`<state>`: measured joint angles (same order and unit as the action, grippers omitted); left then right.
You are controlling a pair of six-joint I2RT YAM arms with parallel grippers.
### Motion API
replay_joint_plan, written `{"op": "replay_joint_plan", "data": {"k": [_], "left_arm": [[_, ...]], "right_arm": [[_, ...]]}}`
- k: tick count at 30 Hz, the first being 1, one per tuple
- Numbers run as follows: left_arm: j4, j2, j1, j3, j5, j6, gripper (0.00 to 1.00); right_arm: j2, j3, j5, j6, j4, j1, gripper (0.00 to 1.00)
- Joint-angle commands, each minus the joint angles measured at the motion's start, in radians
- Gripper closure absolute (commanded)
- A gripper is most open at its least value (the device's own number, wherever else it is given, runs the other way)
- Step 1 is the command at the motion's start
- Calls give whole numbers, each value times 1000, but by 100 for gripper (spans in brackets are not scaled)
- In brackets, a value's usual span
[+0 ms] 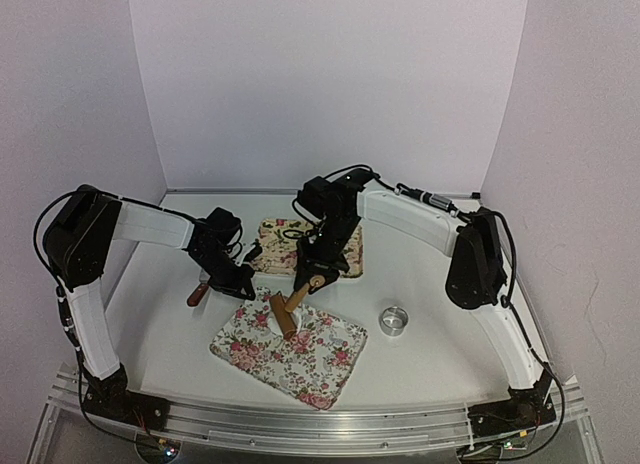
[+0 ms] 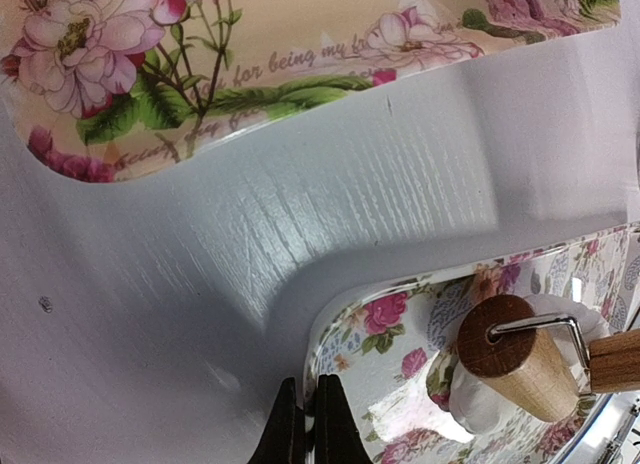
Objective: Roll out the dumpling wrappers from the dough
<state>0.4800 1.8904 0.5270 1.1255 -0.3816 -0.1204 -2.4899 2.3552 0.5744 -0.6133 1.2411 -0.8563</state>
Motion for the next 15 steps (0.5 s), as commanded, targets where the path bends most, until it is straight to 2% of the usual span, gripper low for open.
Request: {"op": "replay_joint_plan", "data": {"k": [1, 15], "left_arm": [[-52, 40, 17, 20, -36, -2, 100], [-48, 37, 18, 19, -26, -5, 100]], "right_arm": [[-297, -119, -225, 19, 184, -138, 100], [-265, -78, -240, 27, 180, -148, 100]]}}
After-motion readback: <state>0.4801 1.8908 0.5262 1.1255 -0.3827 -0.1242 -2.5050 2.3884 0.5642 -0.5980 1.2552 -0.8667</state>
